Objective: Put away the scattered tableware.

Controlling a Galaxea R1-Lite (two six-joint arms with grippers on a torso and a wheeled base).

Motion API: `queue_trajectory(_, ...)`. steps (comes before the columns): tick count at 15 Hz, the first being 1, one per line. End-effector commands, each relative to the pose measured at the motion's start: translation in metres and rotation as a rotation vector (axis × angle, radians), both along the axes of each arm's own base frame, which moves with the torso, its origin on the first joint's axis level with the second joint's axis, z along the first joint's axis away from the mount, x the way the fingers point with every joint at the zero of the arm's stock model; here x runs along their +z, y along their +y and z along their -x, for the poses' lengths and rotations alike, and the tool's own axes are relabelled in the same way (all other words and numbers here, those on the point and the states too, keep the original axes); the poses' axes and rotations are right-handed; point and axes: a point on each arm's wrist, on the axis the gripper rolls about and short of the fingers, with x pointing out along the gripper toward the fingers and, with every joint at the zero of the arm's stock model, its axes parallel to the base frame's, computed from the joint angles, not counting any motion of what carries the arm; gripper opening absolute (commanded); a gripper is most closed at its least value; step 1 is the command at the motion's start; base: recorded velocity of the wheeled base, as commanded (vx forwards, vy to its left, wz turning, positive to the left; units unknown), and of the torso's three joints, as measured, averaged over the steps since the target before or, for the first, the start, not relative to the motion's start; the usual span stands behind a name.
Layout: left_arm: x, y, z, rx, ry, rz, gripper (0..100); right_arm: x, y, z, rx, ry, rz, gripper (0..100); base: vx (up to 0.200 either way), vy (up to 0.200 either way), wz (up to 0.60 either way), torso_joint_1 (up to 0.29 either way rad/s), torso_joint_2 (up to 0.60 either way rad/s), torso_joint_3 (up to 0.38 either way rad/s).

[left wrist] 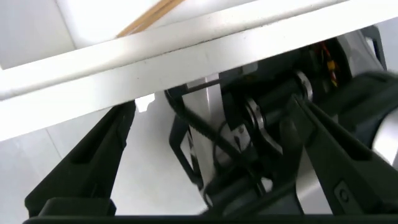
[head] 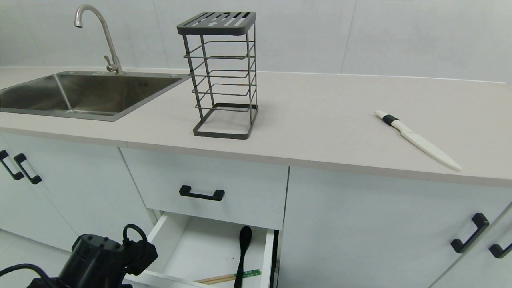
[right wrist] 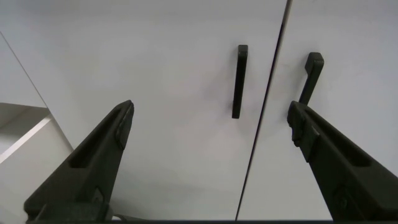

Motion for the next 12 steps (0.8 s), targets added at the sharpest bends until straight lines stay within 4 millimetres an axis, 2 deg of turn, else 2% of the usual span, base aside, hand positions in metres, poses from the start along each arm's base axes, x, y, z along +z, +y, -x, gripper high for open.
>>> queue_trajectory(1,-0.003,-0.001,-0.003,0.002,0.001,0.0,100,0.0,0.0,0.0,0.002,0.002,0.0,100,0.0,0.0,0.0,0.0,0.0,0.0)
queue_trajectory(5,-0.01,-0.004,-0.019,0.027,-0.076,0.032,100,0.0,0.0,0.0,0.002,0.003,0.0,100,0.0,0.0,0.0,0.0,0.0,0.0)
queue_trajectory(12,-0.031,0.006,-0.051,0.131,-0.212,0.077,100,0.0,0.0,0.0,0.0,0.002,0.0,100,0.0,0.0,0.0,0.0,0.0,0.0)
